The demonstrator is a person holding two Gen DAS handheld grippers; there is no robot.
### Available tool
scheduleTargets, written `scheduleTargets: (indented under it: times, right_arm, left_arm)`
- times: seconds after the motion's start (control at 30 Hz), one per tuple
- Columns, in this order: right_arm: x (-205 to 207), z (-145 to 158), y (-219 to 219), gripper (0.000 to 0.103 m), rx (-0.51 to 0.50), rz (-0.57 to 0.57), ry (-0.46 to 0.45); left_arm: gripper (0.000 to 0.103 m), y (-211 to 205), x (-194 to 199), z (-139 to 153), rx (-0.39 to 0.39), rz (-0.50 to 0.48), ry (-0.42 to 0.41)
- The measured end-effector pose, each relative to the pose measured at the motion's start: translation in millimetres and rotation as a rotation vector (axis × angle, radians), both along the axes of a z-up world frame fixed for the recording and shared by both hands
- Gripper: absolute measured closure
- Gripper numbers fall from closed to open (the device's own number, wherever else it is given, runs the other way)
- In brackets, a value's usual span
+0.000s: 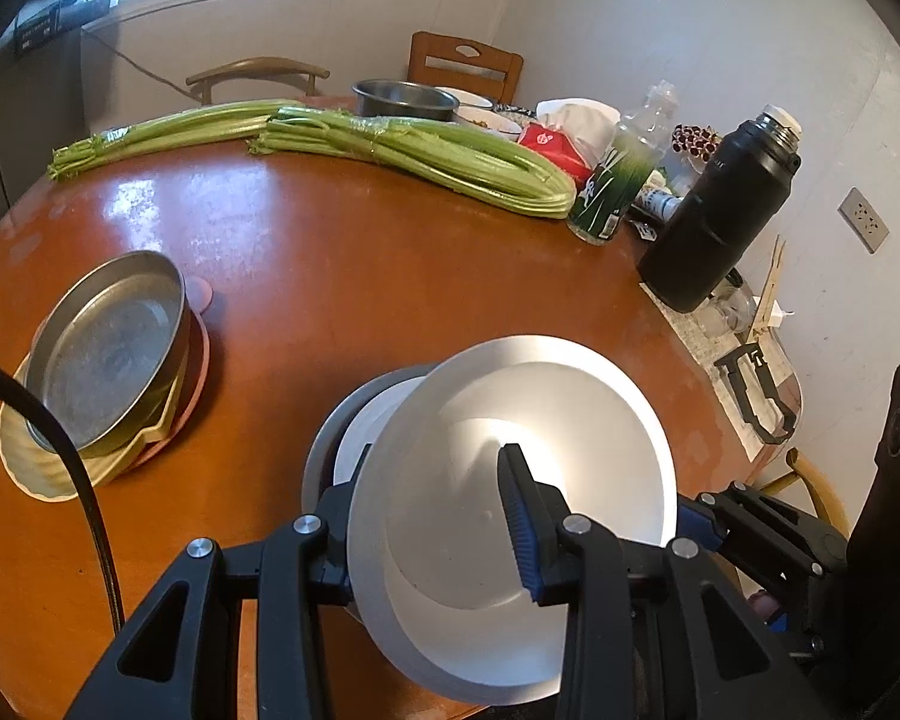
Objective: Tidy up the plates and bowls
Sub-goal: 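Lift the red-printed bowl with the left gripper over the steel bowl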
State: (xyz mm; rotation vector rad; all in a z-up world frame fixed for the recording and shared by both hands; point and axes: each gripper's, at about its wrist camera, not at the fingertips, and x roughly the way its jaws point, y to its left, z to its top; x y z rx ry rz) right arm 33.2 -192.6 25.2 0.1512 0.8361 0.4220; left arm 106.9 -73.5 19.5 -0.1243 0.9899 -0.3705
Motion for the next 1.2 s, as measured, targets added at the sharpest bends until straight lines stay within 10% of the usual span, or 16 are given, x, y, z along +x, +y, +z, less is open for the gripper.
scheduleTargets:
  times: [1.2]
  right_arm:
    - [12.1, -23.0, 2.6, 0.067, -0.053, -0.011, 0.039]
  left_arm:
    - [0.065, -11.4, 14.9, -24.4, 0.037, -0.028, 0.008]
